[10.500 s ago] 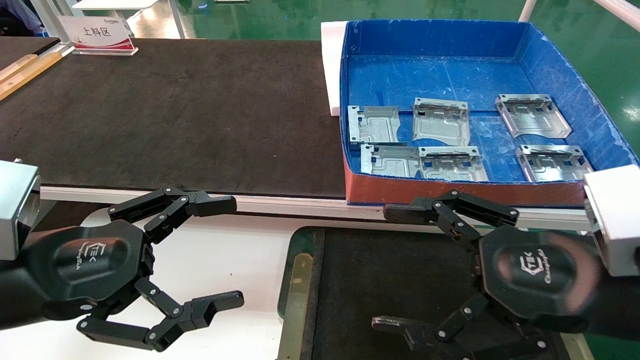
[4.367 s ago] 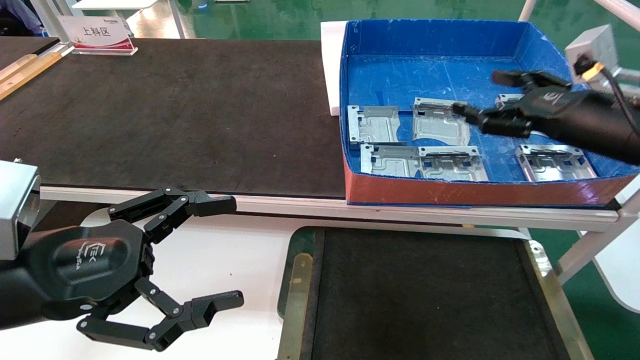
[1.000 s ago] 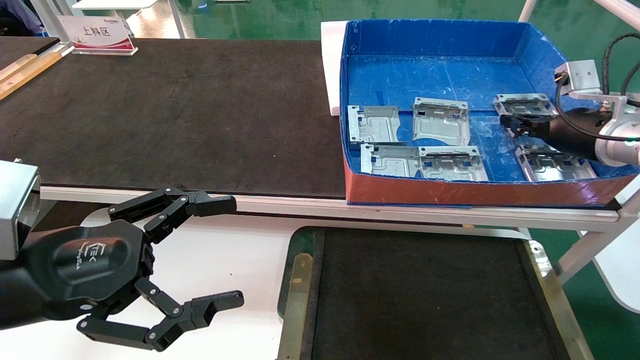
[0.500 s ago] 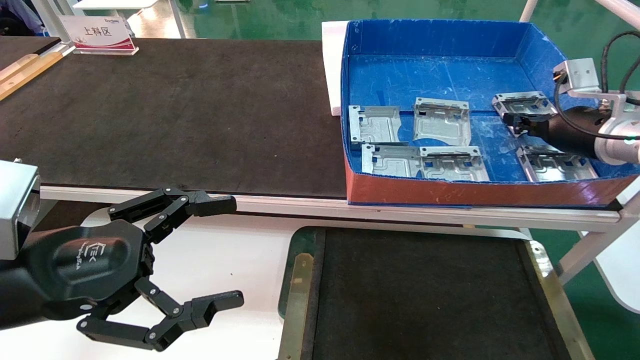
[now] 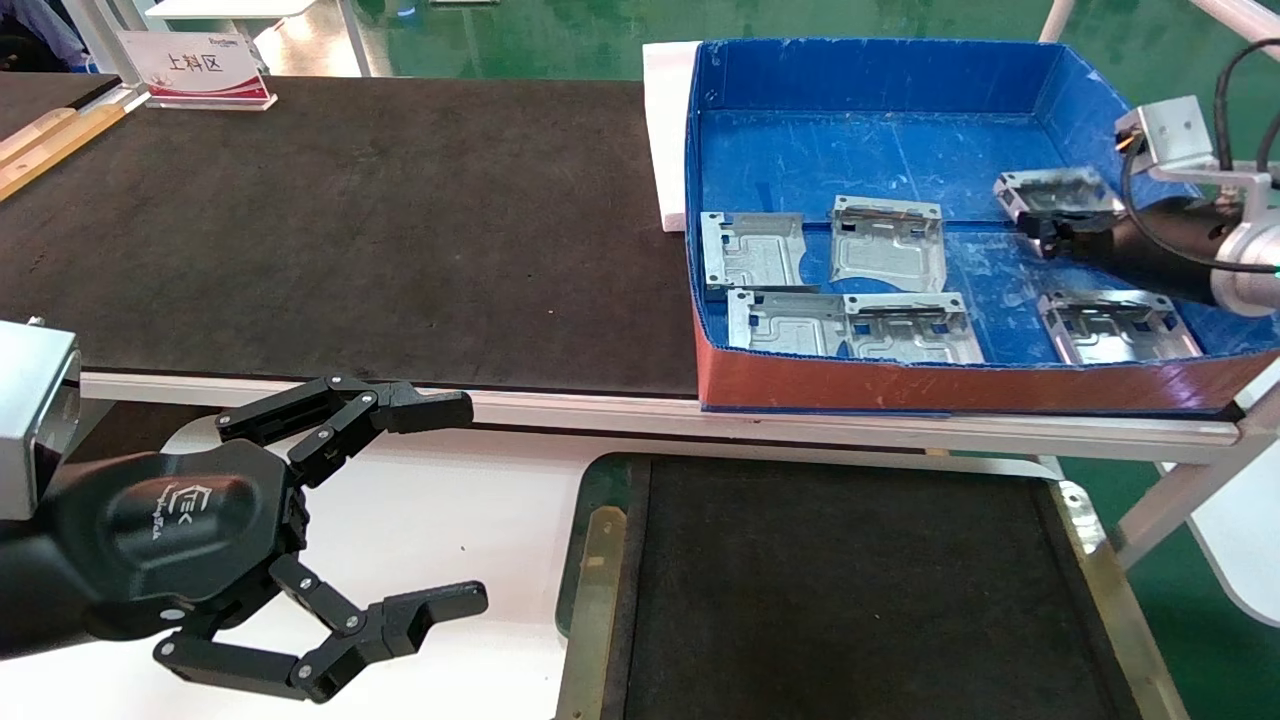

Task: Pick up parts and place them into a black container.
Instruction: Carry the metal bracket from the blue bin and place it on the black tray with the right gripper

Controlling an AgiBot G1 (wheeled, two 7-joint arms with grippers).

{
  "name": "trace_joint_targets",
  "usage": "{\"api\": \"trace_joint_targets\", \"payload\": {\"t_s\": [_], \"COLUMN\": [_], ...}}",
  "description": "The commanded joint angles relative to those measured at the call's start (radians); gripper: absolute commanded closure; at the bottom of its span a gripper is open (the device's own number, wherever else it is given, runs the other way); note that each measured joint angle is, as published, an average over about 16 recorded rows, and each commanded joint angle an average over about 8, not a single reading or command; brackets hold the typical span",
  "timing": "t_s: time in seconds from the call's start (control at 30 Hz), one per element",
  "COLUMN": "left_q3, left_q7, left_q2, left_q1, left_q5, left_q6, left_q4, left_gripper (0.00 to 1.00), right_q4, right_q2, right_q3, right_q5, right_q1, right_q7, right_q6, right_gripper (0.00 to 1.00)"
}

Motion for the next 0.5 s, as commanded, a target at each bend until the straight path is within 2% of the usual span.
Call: {"api": "trace_joint_targets", "payload": {"t_s": [0.03,0.23,0.5], "left_q3": [0.000,0.000,0.000], "left_q7": [0.000,0.000,0.000], "left_q2": [0.000,0.000,0.000], "left_q1": [0.000,0.000,0.000], "left_q5": [0.000,0.000,0.000], "left_q6": [0.000,0.000,0.000], "left_q4": [0.000,0.000,0.000], "left_gripper": [0.00,0.00,0.00], "right_q4": [0.008,0.033,0.077], "right_q2": [0.004,0.034,0.106], "right_q3": [0.002,0.021,0.051], "right_q5": [0.003,0.033,0.083], "right_q1": [0.003,0.018,0.048], "right_q7": [-0.016,-0.075,-0.172], "right_q6": [-0.007,-0.114,-0.344], "right_gripper": [1.00,1.00,1.00]}}
